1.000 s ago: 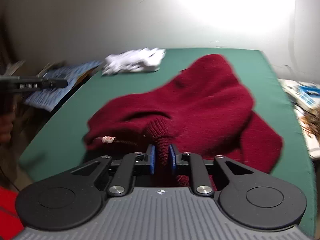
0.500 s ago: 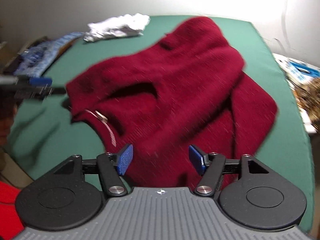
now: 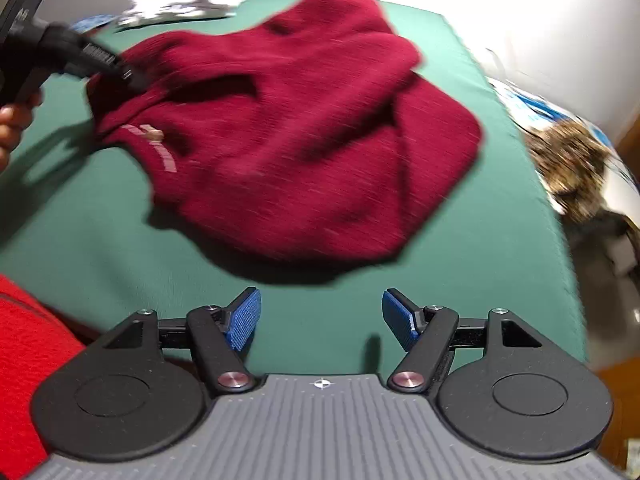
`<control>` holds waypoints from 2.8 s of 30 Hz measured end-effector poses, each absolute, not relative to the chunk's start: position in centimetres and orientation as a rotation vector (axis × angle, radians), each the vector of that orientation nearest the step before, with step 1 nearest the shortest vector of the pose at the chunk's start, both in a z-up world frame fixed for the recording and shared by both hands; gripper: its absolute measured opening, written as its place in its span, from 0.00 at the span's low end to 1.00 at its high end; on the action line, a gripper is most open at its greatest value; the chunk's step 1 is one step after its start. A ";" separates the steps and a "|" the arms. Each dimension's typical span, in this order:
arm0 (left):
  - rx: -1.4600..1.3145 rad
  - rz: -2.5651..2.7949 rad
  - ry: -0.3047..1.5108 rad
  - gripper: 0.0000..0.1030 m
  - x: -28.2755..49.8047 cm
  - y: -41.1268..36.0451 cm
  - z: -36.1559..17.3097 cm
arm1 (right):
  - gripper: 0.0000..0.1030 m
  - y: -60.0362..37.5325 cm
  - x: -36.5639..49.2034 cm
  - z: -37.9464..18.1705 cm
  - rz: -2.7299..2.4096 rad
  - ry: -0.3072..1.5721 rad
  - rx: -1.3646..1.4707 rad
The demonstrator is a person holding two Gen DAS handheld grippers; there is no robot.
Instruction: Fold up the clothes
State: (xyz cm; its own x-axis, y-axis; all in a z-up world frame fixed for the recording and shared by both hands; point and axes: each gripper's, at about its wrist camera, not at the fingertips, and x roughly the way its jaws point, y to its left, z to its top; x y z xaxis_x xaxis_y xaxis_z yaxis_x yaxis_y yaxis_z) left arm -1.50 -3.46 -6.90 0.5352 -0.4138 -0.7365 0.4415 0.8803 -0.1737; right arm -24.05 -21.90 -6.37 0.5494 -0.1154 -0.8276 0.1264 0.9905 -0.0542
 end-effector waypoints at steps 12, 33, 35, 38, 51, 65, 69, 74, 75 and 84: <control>-0.006 -0.480 0.713 0.19 -7.9 4.7 0.1 | 0.22 -23.7 -19.1 -8.2 -0.248 0.858 0.216; 0.098 -0.485 0.882 0.37 -13.9 11.8 -4.2 | 0.22 -23.4 -24.2 -6.0 -0.420 0.748 0.399; 0.161 -0.473 0.873 0.46 -15.1 11.6 -4.6 | 0.32 -22.5 -24.5 -6.4 -0.436 0.785 0.368; 0.271 -0.456 0.849 0.59 -17.2 11.2 -5.1 | 0.40 -22.7 -24.9 -6.4 -0.420 0.816 0.356; -0.037 -0.582 1.000 0.68 -18.1 8.3 -7.6 | 0.61 -24.6 -25.2 -6.3 -0.099 0.902 0.623; -0.219 -0.263 0.917 0.08 -16.5 6.2 -8.6 | 0.20 -24.3 -20.8 -7.8 -0.036 0.807 0.705; -0.280 -0.267 0.881 0.05 -18.8 8.6 -7.0 | 0.16 -23.8 -21.6 -5.3 0.002 0.735 0.619; -0.268 -0.328 0.867 0.37 -22.6 9.7 -6.1 | 0.16 -23.5 -23.2 -1.2 0.093 0.583 0.590; -0.265 -0.343 0.873 0.37 -23.1 9.8 -6.1 | 0.16 -23.3 -23.4 -0.6 0.101 0.563 0.579; -0.483 -0.430 0.931 0.58 -20.4 7.5 -9.3 | 0.16 -22.7 -23.8 1.2 0.126 0.545 0.535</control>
